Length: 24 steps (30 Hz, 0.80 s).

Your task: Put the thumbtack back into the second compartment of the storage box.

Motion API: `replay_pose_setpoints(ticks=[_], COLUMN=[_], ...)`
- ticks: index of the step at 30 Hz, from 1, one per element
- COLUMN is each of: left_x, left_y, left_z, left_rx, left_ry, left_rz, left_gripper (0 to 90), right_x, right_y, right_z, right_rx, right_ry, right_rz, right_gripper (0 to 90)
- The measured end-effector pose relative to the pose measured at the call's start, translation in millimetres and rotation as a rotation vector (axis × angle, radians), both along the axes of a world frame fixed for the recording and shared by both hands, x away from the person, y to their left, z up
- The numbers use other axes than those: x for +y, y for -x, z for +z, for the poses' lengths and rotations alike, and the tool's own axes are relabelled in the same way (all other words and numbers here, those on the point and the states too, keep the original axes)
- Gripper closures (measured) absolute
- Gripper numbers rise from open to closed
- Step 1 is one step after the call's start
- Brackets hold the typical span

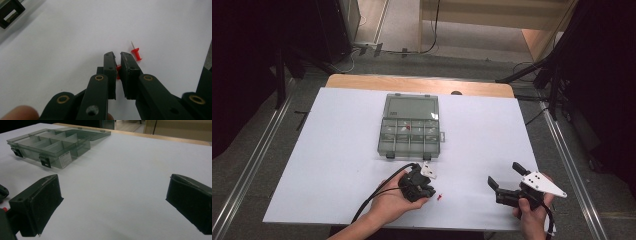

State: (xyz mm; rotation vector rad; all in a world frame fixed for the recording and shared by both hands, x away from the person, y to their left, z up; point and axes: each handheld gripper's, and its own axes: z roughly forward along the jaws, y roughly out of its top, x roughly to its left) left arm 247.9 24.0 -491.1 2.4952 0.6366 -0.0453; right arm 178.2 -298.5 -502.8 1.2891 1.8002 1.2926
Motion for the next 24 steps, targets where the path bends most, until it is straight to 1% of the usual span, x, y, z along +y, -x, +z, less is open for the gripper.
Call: replay_pose_setpoints(ticks=[3,6,7,10,15,19,24], left_x=[1.8,4.1,5.1,7.3,11.7,14.7,20.2], left_y=[-1.4,-2.7,-3.5,-5.3,-9.8,-12.7,-18.0], left_z=[0.4,2.0,3.3,5.3,7.8,12.3,18.0], left_rx=[-0.001,0.002,0.0,0.0,-0.004,-0.013,-0.011], left_ry=[0.002,0.019,0.017,0.029,0.038,0.052,0.067], left_rz=[-0.001,0.012,0.009,0.02,0.028,0.039,0.05], left_gripper=[83.3,83.3,83.3,83.3,83.3,83.3,83.3], right_x=[0.3,0.1,0.1,0.7,0.9,0.7,1.0], right_y=[0.0,0.0,0.0,0.1,0.0,0.2,-0.2], right_z=[0.0,0.0,0.0,0.1,0.1,0.1,0.2], right_rx=[0.0,0.0,0.0,0.001,0.0,0.001,-0.004], right_ry=[0.001,0.001,0.001,0.0,0.003,0.002,0.006], right_rz=[0.0,0.0,-0.001,-0.002,-0.003,-0.002,0.002], right_gripper=[0.2,0.2,0.2,0.3,0.2,0.3,0.3])
